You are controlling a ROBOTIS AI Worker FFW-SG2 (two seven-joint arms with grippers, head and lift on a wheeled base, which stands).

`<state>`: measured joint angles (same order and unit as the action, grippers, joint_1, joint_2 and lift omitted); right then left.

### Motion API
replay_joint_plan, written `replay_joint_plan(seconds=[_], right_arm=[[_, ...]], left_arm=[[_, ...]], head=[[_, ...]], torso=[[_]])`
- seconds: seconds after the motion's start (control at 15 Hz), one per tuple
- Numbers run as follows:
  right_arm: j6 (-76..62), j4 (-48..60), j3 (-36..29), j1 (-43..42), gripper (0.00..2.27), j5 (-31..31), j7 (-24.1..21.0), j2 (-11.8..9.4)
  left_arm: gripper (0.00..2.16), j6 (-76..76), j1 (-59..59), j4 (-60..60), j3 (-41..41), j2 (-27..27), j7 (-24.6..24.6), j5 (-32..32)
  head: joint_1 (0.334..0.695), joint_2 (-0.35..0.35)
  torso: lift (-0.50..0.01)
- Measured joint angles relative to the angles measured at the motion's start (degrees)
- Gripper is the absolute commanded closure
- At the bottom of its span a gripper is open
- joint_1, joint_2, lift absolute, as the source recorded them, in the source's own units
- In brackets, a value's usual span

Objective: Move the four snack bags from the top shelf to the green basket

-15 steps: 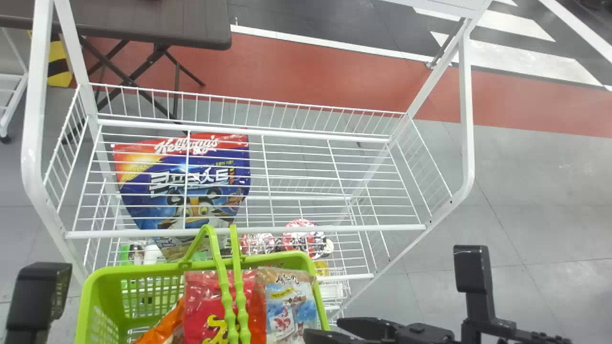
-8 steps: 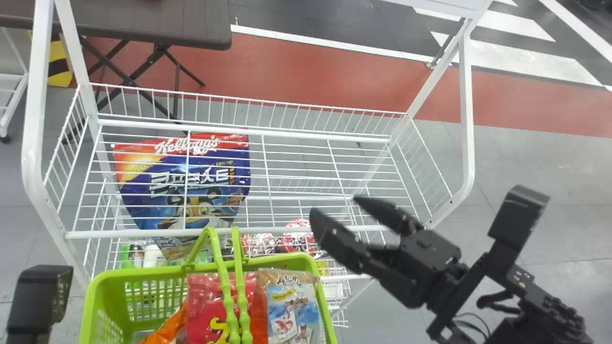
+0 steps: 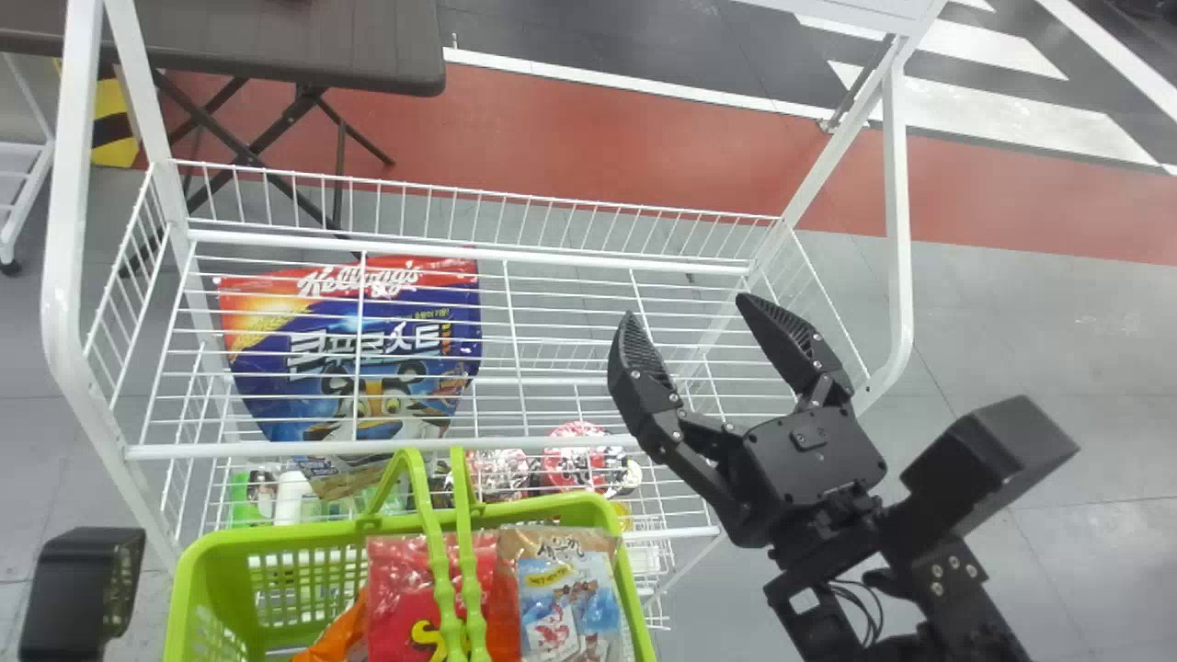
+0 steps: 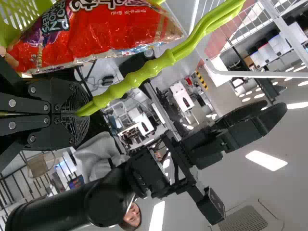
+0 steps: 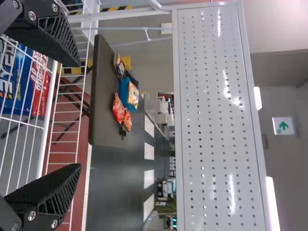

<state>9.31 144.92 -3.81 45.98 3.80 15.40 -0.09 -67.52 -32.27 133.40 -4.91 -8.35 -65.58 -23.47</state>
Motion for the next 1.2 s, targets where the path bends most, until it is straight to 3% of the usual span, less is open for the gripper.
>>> replay_joint_plan(seconds=[1.2], right_arm=[[-4.1,-0.6,0.2,1.4,0.07,-0.1,-0.6,0.0]], left_arm=[[2.08,0.4,-0.7,0.6,0.3,0.0,-0.2,0.1]], head=[[0.695,-0.350]], torso=[[0.000]])
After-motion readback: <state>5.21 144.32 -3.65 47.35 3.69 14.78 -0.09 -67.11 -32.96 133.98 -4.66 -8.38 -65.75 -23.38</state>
